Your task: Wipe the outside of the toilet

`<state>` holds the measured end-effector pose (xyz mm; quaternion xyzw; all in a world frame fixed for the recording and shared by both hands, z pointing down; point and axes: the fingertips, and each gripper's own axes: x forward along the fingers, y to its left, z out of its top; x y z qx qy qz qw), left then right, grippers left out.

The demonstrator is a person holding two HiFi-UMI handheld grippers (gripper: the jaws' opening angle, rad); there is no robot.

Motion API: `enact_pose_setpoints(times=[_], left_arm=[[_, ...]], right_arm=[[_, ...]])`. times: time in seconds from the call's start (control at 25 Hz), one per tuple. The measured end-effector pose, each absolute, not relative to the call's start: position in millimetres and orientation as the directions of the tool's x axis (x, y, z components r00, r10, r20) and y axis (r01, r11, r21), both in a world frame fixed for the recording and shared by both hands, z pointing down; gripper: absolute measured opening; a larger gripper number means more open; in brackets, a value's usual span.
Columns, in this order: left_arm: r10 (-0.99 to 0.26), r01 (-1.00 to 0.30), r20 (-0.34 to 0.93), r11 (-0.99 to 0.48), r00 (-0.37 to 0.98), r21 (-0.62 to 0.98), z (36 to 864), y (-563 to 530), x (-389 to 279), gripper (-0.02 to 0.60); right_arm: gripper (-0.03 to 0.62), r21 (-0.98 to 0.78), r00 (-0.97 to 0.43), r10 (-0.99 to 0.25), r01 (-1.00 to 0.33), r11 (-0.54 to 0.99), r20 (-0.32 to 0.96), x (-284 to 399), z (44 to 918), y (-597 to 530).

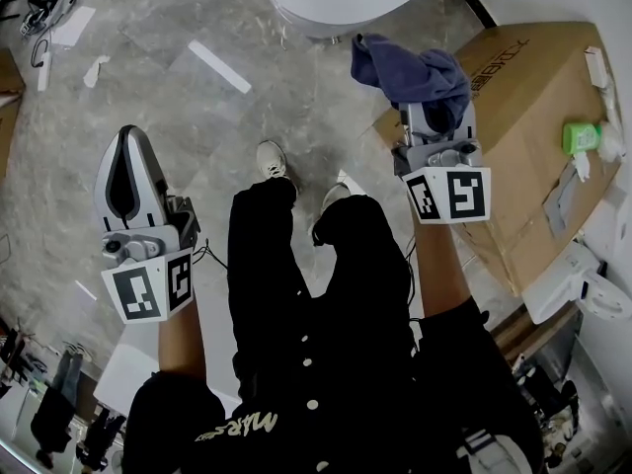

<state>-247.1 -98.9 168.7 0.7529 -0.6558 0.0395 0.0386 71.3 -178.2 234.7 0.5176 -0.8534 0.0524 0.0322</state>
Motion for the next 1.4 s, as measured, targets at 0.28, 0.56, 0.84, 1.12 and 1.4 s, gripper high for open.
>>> enact_pose_setpoints(times=[0.28, 0.56, 0.84, 1.12, 1.4], left_arm=[[-0.987, -0.992, 0.1, -0.13, 0.129, -0.006, 209, -108, -252, 0.011], [-0.986, -0.988, 0.076, -0.152, 0.15, -0.017, 243, -117, -248, 0.011], [-0.987, -0.989, 0.065, -0.149, 0.148, -0.011, 285, -125, -257, 0.011], [-0.986, -0.987, 0.05, -0.161, 0.16, -0.008, 326, -133, -261, 0.011], [-0.984, -0.984, 0.032, -0.178, 0.178, -0.016, 366, -140, -262, 0.011]], right_arm=[[0.101, -0.061, -0.473, -0.873, -0.881, 0.469, 0.121, 65, 288, -188], [0.101, -0.07, -0.482, -0.868, -0.876, 0.477, 0.123, 58, 335, -196], [0.101, -0.074, -0.487, -0.865, -0.873, 0.482, 0.118, 46, 383, -209], [0.101, -0.102, -0.492, -0.862, -0.87, 0.483, 0.119, 29, 431, -215], [0.101, -0.101, -0.498, -0.861, -0.866, 0.489, 0.101, 22, 469, -227]])
